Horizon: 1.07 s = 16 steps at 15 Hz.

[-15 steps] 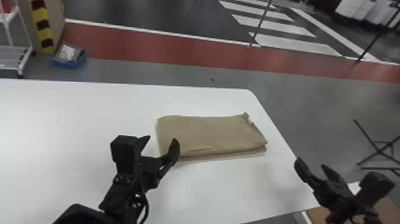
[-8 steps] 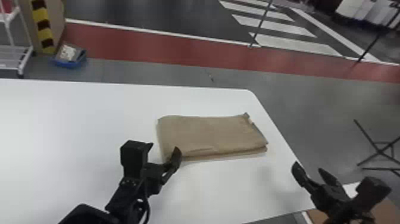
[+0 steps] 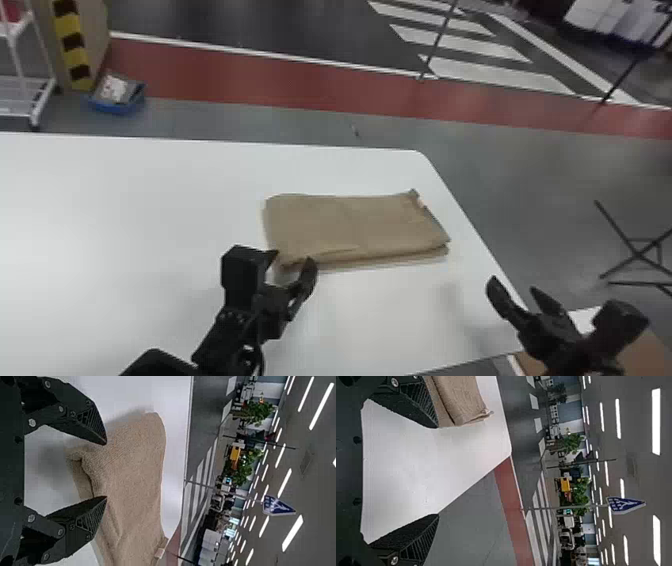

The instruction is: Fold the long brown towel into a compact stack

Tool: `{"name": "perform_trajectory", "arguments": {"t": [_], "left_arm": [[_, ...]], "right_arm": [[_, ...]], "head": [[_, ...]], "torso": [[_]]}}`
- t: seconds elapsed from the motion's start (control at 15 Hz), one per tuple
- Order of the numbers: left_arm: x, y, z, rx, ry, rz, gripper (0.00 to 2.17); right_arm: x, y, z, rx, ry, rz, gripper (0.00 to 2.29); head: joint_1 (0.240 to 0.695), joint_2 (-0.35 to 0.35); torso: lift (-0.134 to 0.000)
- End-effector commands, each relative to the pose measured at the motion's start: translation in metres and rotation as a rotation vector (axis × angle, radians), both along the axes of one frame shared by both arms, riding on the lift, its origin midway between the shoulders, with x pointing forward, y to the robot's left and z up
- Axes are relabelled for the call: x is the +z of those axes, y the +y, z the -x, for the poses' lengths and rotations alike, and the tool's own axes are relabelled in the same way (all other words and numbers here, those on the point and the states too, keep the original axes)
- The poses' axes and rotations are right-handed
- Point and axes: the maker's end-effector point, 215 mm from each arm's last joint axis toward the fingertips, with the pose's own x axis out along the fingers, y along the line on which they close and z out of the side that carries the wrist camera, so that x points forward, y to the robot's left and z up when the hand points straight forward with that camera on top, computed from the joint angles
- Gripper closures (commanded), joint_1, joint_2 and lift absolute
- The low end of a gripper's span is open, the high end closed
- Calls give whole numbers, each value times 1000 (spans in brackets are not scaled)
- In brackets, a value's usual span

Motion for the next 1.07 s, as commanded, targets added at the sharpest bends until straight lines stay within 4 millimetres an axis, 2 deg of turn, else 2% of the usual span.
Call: {"name": "perform_trajectory", "arguments": {"t": [0.0,0.07,0.27,0.33,0.47,0.67,0.73,0.8,1.0], "left_arm": [[-1,-3,2,-6,-9,-15,640],[-1,-2,1,-4,-13,-22,724],[-10,0,3,-8,1,-60,734],[-10,1,2,-5,3,-63,1042],[-16,0,7,-14,20,-86,1399],[-3,6,3,10,3,-80,1416],[11,6,3,18,-16,-60,1416],[25,14,-2,40,-29,-42,1416],[33,80,-11,140,-25,-54,1416]], "right_arm": [[0,-1,1,-1,0,1,90],[0,-1,1,-1,0,1,90],[0,-1,-1,1,0,-1,90],[1,-1,-2,1,-2,-1,90],[2,1,-5,5,-5,-4,90],[4,4,-11,12,-12,-5,90],[5,6,-12,15,-14,-8,90],[5,9,-14,19,-17,-17,90],[4,16,-18,31,-20,-29,90]], "head": [[695,-350],[695,-350],[695,-350],[695,-350],[695,-350],[695,-350],[695,-350],[695,-350],[695,-350]], "torso": [[-125],[-125],[-125],[-125],[-125],[-125],[-125],[-125],[-125]]}}
